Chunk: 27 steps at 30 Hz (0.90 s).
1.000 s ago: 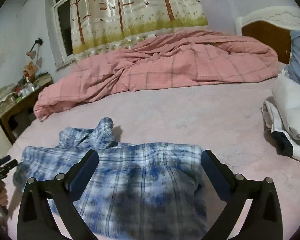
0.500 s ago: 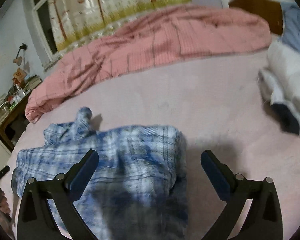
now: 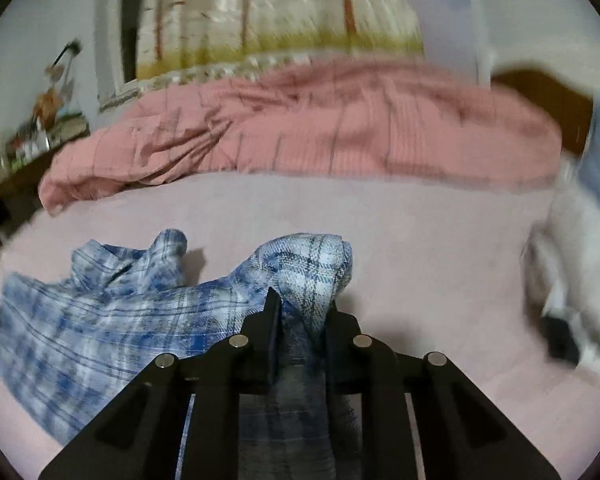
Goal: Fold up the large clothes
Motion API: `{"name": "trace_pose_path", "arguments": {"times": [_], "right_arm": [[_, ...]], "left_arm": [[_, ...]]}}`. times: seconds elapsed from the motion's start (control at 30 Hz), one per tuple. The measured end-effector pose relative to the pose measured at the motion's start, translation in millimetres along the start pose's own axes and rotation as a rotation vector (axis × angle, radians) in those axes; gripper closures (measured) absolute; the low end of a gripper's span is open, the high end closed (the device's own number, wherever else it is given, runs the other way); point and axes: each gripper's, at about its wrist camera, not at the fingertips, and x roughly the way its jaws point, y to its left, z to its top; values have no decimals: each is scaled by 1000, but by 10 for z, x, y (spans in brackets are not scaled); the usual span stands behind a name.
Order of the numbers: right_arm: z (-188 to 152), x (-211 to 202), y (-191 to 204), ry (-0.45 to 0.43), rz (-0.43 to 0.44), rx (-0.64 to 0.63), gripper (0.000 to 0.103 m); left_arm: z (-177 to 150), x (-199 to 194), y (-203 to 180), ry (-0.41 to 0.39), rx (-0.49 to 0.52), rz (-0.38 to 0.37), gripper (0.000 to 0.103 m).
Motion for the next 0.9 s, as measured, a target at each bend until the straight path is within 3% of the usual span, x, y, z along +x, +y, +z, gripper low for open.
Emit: {"name": "trace_pose_path", "arguments": {"times": [0.07,0.17,0.27,0.3,0.33,0.43,0.57,0.7,0.73,0.8,0.9], "right_arm": [[-65,196,-5,75,-39,11,84],[-270,487,-18,213,-108,42,74],[-228,408,-110,187,-134,79,42],[-226,334,-180,157,-146,112,21],[-235,262,-238,132,-150,137,13],[-269,32,-408,111,-77,204,13],[-375,-264,-530,151,61,245,13],[-595,-339,-539,209,146,291,14],[-666,-299,-508,231,137,288,29],[-762,-174,-476,279,70,268,43],[-761,-142,-433,294,18,257,43]], "left_arm": [[-19,55,36,20,-20,21,8],[-34,155,86,55,-48,52,8],[-60,186,38,55,-16,93,7],[-62,172,17,48,-7,105,7],[-62,163,13,44,-3,110,7],[-61,139,36,37,-12,106,7],[-69,126,28,34,-8,129,7],[-87,110,-7,22,5,263,0],[-96,98,-17,15,10,281,0],[-110,78,-41,2,24,317,0],[-122,46,-65,-8,43,343,0]]}}
